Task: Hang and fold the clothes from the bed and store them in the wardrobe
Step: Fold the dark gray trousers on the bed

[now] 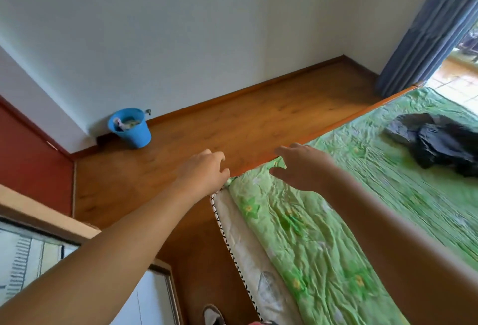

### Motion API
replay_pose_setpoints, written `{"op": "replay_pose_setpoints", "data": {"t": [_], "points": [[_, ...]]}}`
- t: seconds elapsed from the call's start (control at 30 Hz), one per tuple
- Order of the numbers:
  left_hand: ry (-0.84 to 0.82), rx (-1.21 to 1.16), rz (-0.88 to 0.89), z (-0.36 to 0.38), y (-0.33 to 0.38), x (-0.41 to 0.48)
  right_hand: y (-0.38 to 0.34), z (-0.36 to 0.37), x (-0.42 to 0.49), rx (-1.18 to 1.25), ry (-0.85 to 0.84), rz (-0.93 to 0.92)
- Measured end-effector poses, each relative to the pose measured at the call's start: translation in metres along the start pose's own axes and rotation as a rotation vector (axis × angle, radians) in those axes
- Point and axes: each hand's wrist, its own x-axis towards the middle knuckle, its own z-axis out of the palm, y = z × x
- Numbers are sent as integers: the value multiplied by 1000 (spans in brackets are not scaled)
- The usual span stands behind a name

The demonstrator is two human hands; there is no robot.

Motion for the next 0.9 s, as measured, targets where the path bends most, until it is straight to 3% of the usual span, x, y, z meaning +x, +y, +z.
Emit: {"op": "replay_pose_setpoints", "data": {"t": [0.3, 0.7, 0.9], "points": [[-99, -15, 148, -10, -22, 154, -3, -21, 112, 56, -18, 127], [-62, 41, 174, -67, -99, 324, -11, -57, 313, 119, -44, 130], [-43, 62, 247, -89, -133, 425, -17, -61, 389, 128, -34, 220]]}}
